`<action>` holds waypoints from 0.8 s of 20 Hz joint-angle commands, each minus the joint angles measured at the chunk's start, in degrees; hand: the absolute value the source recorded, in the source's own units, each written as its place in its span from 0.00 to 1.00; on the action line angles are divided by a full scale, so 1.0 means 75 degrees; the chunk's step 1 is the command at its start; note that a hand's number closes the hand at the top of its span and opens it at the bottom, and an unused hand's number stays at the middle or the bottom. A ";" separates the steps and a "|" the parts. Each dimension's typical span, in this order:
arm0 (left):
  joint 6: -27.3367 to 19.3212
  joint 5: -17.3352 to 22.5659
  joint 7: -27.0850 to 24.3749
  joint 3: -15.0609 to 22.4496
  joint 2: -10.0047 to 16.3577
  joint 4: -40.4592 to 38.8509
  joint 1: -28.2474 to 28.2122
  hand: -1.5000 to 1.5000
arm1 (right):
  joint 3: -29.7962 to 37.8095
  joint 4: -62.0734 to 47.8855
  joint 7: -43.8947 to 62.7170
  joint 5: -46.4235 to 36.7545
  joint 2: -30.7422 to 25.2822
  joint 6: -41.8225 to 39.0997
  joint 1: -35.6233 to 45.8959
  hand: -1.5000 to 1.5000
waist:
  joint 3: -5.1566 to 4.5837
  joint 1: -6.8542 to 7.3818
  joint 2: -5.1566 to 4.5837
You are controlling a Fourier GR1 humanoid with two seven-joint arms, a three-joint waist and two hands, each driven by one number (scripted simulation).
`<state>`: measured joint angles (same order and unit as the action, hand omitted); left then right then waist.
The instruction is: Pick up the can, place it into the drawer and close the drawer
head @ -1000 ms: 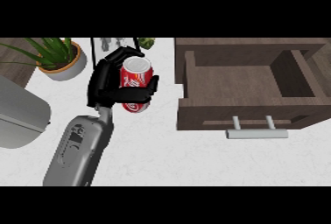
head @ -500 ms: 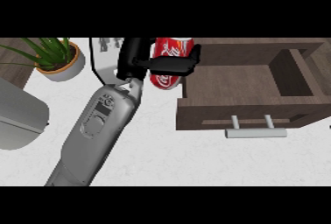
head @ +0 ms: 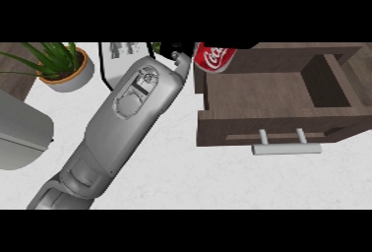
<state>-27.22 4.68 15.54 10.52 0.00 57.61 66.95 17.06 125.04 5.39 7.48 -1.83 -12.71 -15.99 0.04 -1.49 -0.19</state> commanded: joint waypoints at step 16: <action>-0.0922 0.1964 -0.1223 0.1404 -0.0001 -0.3268 0.2025 1.00 | -0.0145 -0.0410 0.0191 -0.0293 -0.0066 0.0146 0.0720 0.00 | 0.0011 -0.0307 -0.0081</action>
<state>-32.30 16.08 9.77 17.60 0.00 35.61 82.58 14.89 123.61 6.50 5.09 -1.17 -12.03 -13.25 0.10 -3.22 -0.61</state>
